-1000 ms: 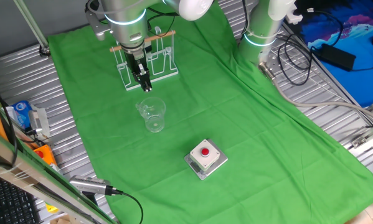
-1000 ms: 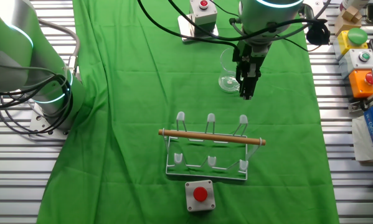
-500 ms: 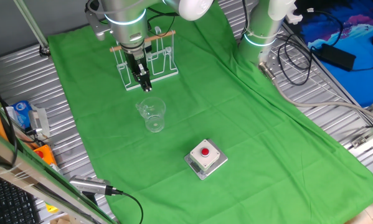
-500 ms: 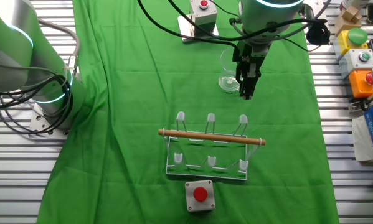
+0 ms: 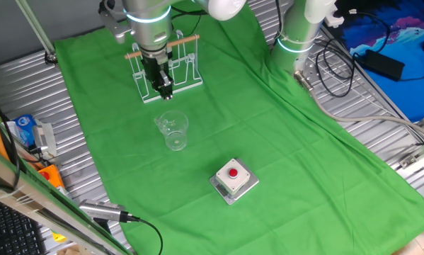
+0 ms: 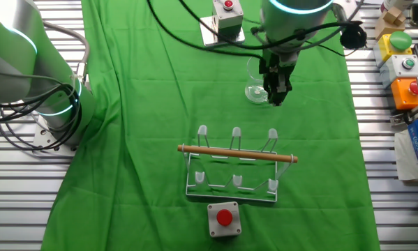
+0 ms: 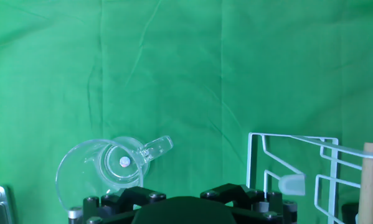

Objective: Put the cup on the cup rack

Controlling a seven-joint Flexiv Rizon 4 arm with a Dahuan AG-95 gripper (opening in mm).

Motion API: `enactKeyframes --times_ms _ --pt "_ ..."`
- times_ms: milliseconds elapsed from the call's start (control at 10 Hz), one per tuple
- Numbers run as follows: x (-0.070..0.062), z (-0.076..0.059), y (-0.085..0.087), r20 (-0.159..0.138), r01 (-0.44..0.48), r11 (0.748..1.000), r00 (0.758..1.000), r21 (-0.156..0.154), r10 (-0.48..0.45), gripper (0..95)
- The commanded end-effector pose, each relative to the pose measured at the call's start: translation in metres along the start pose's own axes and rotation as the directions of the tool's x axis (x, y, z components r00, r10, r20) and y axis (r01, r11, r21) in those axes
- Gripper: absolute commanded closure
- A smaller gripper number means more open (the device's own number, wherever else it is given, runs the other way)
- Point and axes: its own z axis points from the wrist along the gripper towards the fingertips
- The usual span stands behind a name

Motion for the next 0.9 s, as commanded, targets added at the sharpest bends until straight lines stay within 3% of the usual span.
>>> enactKeyframes --times_ms 100,800,900 --pt "-0.0012 0.0002 0.0004 0.041 0.108 0.994 0.993 -0.017 -0.107 95.0" --pt "-0.0012 -0.0003 0.0006 0.026 0.145 0.989 0.989 -0.013 -0.145 95.0" --pt "-0.0012 -0.0003 0.0006 0.019 0.151 0.988 0.988 -0.016 -0.15 76.0"
